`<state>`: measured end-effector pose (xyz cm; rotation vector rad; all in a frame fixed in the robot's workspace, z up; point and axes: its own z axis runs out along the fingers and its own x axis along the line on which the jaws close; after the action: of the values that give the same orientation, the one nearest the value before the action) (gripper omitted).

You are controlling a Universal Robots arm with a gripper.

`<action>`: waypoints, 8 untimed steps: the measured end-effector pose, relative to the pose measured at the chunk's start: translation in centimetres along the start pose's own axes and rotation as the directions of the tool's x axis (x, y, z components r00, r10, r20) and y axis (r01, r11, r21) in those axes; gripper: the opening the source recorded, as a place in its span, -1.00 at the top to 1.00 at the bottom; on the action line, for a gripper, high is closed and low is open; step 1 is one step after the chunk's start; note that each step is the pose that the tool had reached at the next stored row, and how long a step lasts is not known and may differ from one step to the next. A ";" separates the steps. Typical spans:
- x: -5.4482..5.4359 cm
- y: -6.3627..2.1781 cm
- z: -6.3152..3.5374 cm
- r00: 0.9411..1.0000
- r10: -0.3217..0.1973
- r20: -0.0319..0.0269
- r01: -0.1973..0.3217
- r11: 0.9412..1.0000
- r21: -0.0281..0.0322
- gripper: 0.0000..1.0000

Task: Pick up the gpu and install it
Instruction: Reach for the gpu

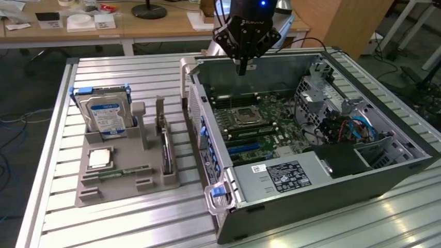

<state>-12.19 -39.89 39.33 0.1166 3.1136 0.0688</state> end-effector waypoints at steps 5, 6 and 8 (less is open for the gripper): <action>0.0 0.00 0.00 1.000 0.000 0.000 0.000 1.000 0.000 0.79; 0.1 -0.01 -0.01 1.000 0.000 0.000 0.000 1.000 0.000 0.79; 0.4 -0.03 -0.01 1.000 0.000 0.000 0.000 1.000 0.000 0.79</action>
<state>-12.58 -39.89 39.33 0.1167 3.1137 0.0688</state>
